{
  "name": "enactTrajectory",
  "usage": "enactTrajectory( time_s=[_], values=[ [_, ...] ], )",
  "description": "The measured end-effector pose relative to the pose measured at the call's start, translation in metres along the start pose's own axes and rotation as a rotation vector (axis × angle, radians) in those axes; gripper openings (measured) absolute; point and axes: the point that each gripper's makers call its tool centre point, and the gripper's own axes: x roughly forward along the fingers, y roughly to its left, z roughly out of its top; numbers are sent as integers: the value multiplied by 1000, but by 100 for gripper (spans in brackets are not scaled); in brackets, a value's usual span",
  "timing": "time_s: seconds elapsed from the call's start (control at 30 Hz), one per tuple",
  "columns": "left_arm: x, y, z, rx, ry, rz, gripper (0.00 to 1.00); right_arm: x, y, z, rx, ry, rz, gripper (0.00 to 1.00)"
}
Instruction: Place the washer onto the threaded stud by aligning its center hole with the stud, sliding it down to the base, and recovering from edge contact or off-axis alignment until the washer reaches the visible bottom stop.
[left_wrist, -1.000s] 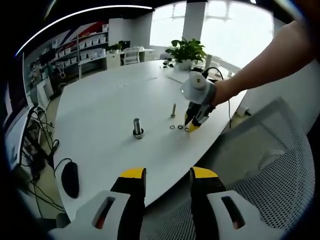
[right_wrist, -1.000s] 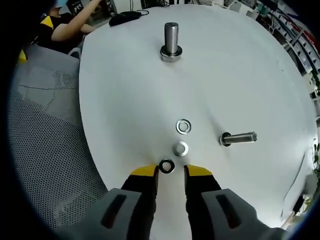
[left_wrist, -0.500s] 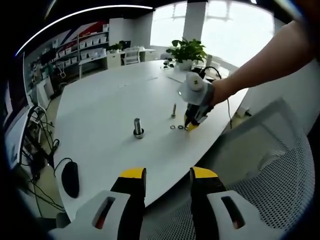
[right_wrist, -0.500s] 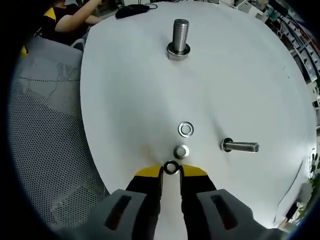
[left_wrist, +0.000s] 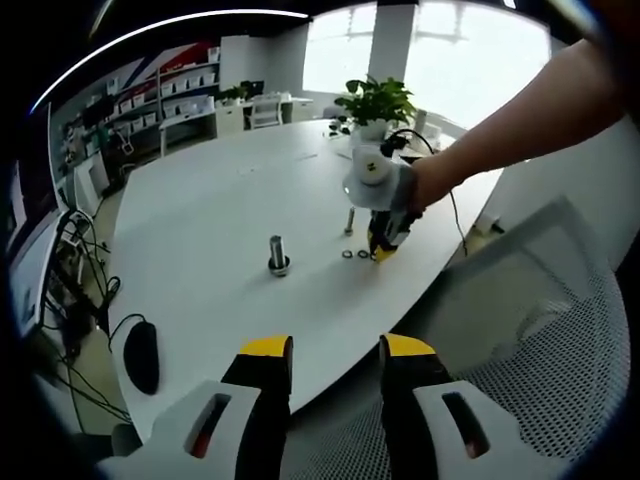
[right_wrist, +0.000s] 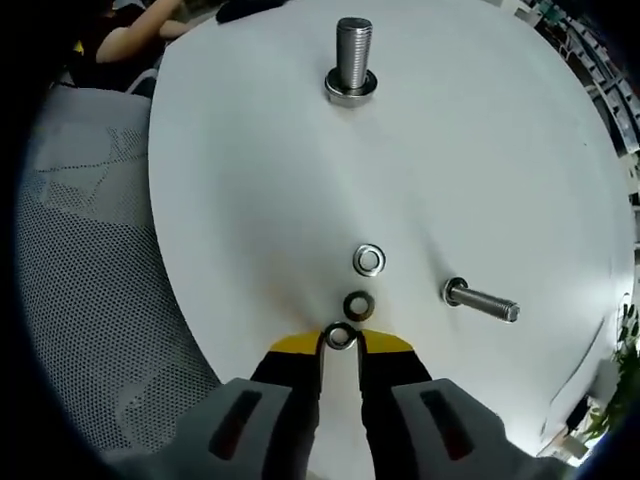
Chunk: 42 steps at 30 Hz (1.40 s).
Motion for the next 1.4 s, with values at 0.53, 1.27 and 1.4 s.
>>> enactTrajectory(
  time_s=[0.53,1.27,1.4],
  values=[
    [-3,2,2,4,-14,12,33,-3,2,0,121,-68,-86,14],
    [-3,2,4,12,-20,8,31,-4,1,-3,327,-241,-110,14],
    [-2,0,2,17,-6,2,31,-6,3,-6,360,-249,-101,14]
  ],
)
